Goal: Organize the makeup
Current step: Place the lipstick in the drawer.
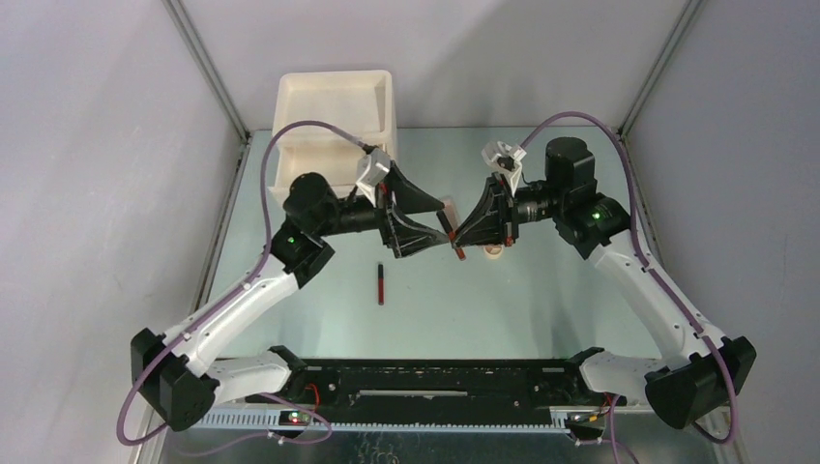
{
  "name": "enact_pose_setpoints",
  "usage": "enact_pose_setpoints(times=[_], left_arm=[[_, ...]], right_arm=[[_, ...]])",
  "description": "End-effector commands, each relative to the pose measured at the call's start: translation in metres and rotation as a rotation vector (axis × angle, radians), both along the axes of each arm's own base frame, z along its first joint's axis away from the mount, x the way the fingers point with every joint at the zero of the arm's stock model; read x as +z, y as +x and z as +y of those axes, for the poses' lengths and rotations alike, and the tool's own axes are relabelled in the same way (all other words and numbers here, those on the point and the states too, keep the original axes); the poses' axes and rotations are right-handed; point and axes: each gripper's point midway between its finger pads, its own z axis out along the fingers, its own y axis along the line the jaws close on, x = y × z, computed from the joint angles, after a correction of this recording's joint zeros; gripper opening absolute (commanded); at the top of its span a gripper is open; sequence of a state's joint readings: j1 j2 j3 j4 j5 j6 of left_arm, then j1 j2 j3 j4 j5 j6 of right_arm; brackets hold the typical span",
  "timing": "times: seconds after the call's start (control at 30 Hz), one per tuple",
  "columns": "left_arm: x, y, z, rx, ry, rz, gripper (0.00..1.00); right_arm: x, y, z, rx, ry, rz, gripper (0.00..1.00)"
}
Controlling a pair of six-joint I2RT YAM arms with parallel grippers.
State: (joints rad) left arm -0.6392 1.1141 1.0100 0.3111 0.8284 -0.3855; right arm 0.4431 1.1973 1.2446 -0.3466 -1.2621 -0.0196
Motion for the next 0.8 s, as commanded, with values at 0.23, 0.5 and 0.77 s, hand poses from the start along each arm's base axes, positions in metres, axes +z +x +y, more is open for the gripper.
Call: enact_pose_setpoints(times=[0.23,0.5,0.77], left_arm=[[0.030,-0.026,-0.018,-0.139,-0.048,-0.046,0.56],[0.033,-0.028,-0.016,-0.143,-0.052,-0.065,0.25],[0.030,-0.028,-0.006,-0.084,-0.014,-0.120,0.00]], right_arm=[[0.007,-0.005,0.005,0.058,0.019,-0.037,0.00],[0.004,-0.006,0.004,0.065,0.015,-0.043,0.00],[-0.007,0.003,-0.003,-0.016,-0.033,-0.099,0.95]])
